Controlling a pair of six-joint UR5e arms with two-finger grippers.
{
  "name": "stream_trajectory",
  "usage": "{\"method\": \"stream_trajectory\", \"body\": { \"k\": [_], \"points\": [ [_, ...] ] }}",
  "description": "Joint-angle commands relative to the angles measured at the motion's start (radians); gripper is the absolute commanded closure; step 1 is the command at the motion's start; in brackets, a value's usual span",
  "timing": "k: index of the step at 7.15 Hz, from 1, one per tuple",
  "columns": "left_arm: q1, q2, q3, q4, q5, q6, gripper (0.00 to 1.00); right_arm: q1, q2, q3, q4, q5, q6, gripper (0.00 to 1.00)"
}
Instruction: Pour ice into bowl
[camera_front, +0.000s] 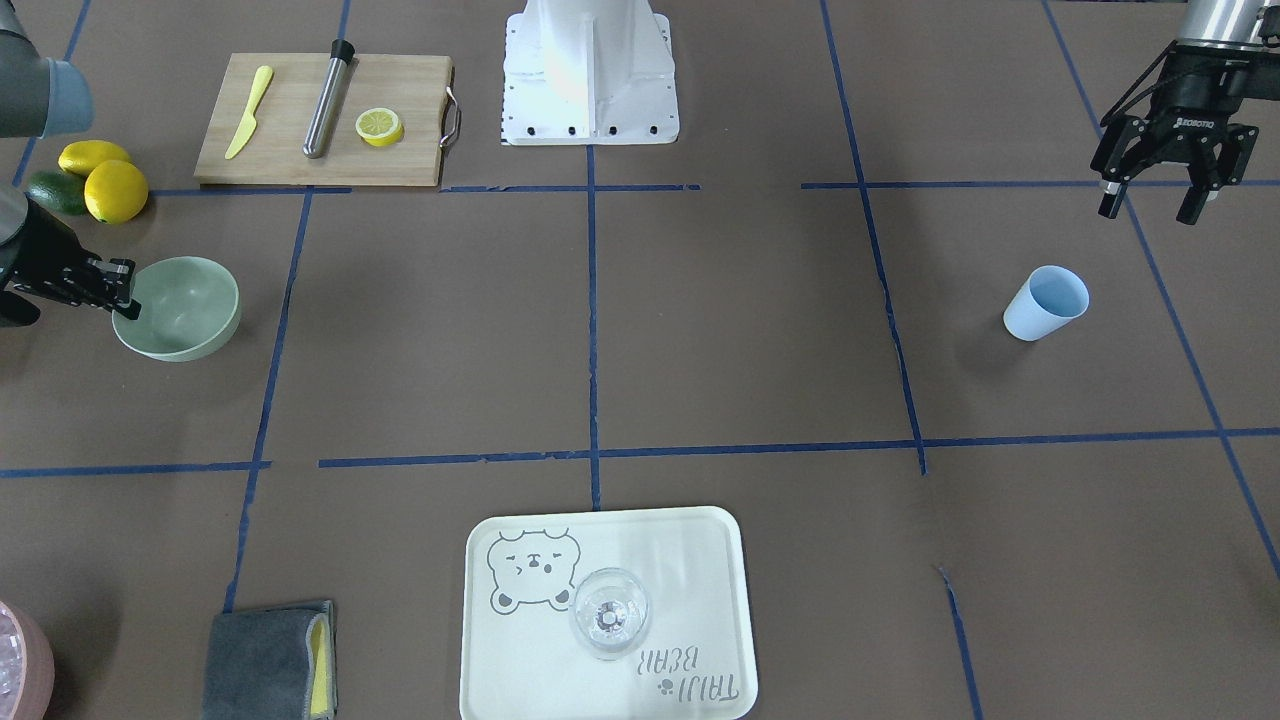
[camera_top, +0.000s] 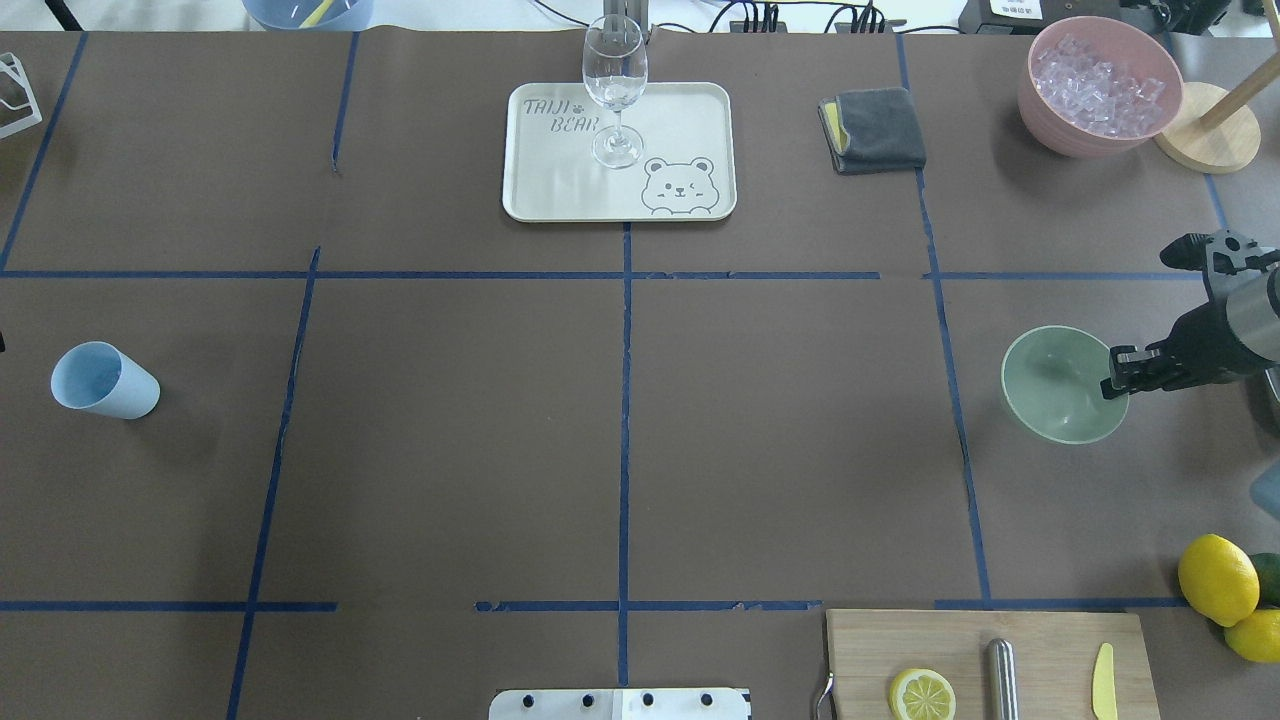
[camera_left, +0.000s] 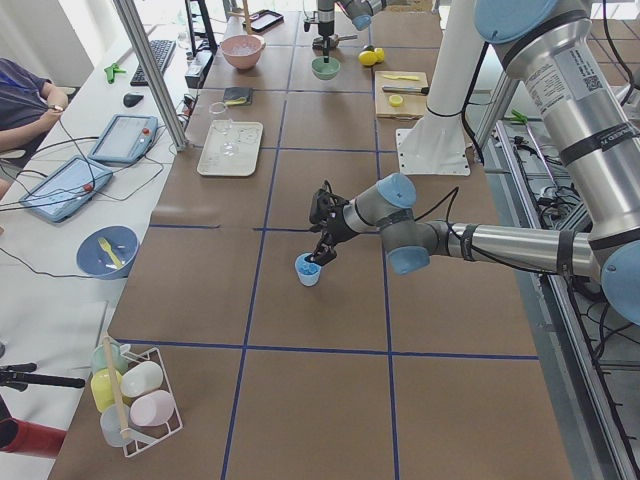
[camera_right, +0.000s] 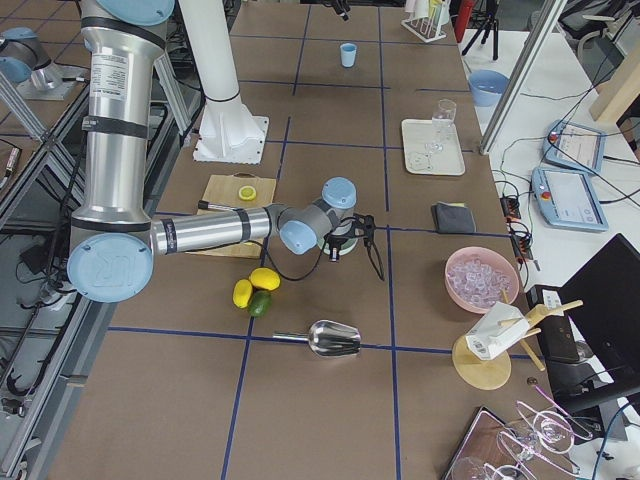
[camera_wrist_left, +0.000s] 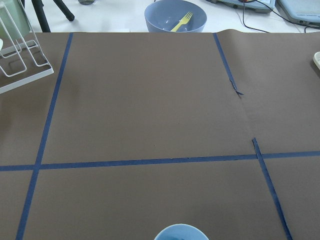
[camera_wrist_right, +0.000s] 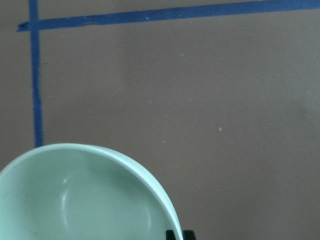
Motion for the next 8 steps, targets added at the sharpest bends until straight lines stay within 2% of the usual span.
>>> {"method": "stream_trajectory", "body": {
  "k": [1,4,5,7,8],
  "points": [
    [0.073,0.015,0.0,-0.003,0.09,-0.046,0.0,0.027,0.038,0.083,-0.002,0.075,0.111,1.0],
    [0.356,0.084,0.017,-0.052,0.349,-0.268,0.0,0.024,0.21,0.096,-0.013,0.133,0.372,1.0],
    [0.472,0.086,0.055,-0.052,0.477,-0.37,0.0,0.001,0.266,0.094,-0.013,0.133,0.461,1.0],
    [0.641,0.072,0.16,-0.052,0.718,-0.509,0.0,-0.086,0.383,0.096,-0.064,0.104,0.599,1.0],
    [0.653,0.045,0.188,-0.052,0.762,-0.512,0.0,-0.128,0.447,0.097,-0.119,0.068,0.636,1.0]
  ]
}}
